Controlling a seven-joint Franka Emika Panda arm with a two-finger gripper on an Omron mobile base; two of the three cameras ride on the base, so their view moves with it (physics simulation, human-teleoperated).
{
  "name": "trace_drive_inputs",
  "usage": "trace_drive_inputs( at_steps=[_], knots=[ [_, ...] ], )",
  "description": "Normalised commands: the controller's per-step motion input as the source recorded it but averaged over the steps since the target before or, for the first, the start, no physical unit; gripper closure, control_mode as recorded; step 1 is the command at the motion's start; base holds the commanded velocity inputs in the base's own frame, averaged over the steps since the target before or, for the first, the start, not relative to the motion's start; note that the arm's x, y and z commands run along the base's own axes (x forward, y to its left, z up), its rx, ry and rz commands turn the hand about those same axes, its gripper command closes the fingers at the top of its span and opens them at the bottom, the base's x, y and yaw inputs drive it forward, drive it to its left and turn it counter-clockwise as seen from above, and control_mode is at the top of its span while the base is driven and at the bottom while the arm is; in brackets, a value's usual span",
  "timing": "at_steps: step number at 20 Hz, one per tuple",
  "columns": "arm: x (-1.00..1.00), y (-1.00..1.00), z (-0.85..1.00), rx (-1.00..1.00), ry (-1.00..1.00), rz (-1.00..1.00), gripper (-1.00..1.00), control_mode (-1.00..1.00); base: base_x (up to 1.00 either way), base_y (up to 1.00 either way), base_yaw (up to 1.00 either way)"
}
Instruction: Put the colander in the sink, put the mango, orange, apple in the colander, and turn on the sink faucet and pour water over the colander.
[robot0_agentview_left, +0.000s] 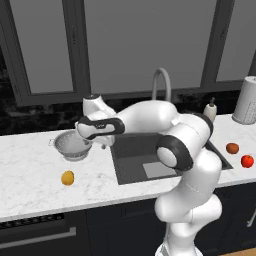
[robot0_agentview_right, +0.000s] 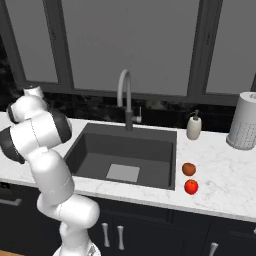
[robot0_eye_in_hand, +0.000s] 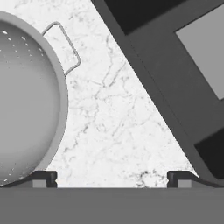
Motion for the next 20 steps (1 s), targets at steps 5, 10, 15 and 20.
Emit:
trace_drive_inputs(
  at_steps=[5, 10, 15, 20],
  knots=[
    [0.21, 0.08, -0.34, 0.01, 0.01, -0.08, -1.00, -1.00, 0.00, 0.00, 0.00],
    [0.29, 0.16, -0.21, 0.01, 0.00, -0.06, -1.00, -1.00, 0.00, 0.00, 0.00],
    [0.32, 0.18, -0.16, 0.02, 0.00, -0.04, -1.00, -1.00, 0.00, 0.00, 0.00],
    [0.26, 0.12, -0.24, 0.00, 0.00, -0.04, -1.00, -1.00, 0.00, 0.00, 0.00]
  ],
)
